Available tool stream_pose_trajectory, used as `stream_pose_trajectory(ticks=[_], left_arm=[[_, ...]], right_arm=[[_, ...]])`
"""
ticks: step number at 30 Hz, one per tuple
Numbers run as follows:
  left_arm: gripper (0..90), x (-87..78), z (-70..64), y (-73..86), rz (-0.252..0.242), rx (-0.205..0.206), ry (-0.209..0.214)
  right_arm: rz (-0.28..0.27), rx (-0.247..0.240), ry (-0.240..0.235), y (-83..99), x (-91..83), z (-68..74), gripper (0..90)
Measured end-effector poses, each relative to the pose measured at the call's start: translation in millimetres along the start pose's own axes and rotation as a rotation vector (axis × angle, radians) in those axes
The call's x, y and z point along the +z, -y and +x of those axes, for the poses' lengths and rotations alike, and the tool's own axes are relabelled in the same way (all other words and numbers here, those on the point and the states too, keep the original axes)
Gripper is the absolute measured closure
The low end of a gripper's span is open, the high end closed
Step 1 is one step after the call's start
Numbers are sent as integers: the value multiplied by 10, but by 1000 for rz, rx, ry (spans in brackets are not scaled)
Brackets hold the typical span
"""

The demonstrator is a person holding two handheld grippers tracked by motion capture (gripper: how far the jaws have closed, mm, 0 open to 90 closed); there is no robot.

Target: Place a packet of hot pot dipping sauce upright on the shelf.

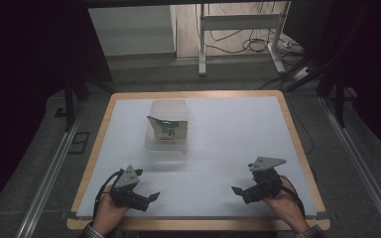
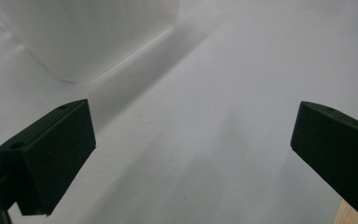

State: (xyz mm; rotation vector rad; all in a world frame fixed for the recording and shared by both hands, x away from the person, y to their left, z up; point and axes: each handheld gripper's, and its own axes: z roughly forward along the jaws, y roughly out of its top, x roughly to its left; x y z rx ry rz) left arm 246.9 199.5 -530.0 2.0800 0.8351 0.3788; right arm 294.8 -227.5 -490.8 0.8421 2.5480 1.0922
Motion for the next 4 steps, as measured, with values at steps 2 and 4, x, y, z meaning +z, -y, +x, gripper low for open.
stream_pose_trajectory(ticks=[2,4], left_arm=[[0,4,0,-2,2,0,-1],[0,5,2,-2,2,-1,-2]], right_arm=[[5,-9,-1,-2,10,5,0],[1,-16,-8,-7,9,8,0]])
